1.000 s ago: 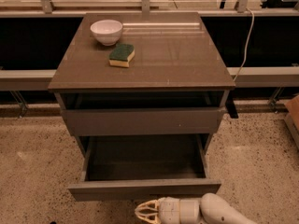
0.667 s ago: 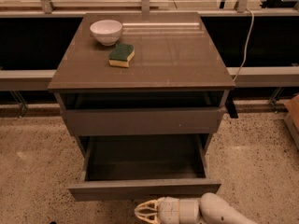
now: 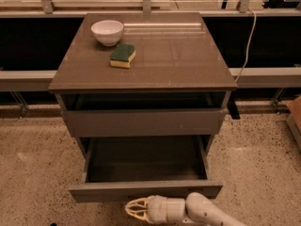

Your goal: Close middle drawer

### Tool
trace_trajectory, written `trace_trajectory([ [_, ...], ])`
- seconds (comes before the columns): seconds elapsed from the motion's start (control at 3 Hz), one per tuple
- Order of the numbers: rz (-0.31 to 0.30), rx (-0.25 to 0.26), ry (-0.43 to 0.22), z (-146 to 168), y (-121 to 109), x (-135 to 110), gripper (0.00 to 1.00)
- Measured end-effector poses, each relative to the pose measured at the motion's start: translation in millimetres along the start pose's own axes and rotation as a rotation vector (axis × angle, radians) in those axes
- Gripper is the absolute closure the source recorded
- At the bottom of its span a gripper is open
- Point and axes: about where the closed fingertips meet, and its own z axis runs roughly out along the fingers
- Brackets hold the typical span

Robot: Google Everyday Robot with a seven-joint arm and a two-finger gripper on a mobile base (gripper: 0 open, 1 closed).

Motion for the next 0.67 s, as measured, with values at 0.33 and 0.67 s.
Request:
trace_trajectory([
  [0.33,-0.006,0.026,-0.09,29.1,-24.0,16.5,1.0],
  [0.67,-0.005,0.036,-0.113,35.3,-31.9,18.5,1.0],
])
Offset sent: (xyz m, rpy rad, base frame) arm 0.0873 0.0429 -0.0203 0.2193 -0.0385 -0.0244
